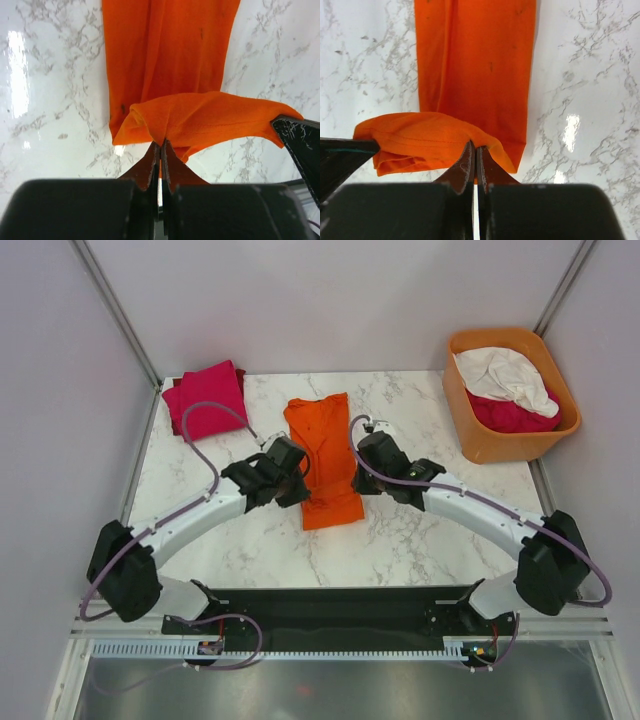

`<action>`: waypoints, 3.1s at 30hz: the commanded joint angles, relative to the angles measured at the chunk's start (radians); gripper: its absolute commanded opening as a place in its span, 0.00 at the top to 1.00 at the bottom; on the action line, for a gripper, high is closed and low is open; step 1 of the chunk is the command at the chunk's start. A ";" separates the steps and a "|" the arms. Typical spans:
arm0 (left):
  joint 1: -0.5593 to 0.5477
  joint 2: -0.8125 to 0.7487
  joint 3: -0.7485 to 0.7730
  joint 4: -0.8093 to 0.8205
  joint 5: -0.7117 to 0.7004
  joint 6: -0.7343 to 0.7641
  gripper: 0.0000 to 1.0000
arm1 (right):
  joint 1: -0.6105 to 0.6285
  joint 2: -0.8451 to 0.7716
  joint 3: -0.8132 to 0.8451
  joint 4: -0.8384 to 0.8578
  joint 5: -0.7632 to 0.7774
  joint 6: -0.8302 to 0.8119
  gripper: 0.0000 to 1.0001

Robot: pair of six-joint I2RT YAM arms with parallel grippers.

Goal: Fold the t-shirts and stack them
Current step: Fold the tshirt

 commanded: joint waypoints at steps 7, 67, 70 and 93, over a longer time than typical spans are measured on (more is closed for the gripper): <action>0.123 0.213 0.207 0.000 0.054 0.183 0.98 | -0.088 0.209 0.159 0.030 -0.041 -0.094 1.00; 0.174 0.405 0.034 0.306 0.194 0.176 0.59 | -0.162 0.691 0.490 0.067 -0.385 -0.117 0.93; 0.168 0.433 0.022 0.309 0.182 0.172 0.59 | -0.174 0.721 0.567 0.036 -0.375 -0.125 0.91; 0.156 0.099 -0.116 0.267 0.139 0.180 0.21 | -0.286 0.254 0.135 0.114 -0.295 -0.193 0.06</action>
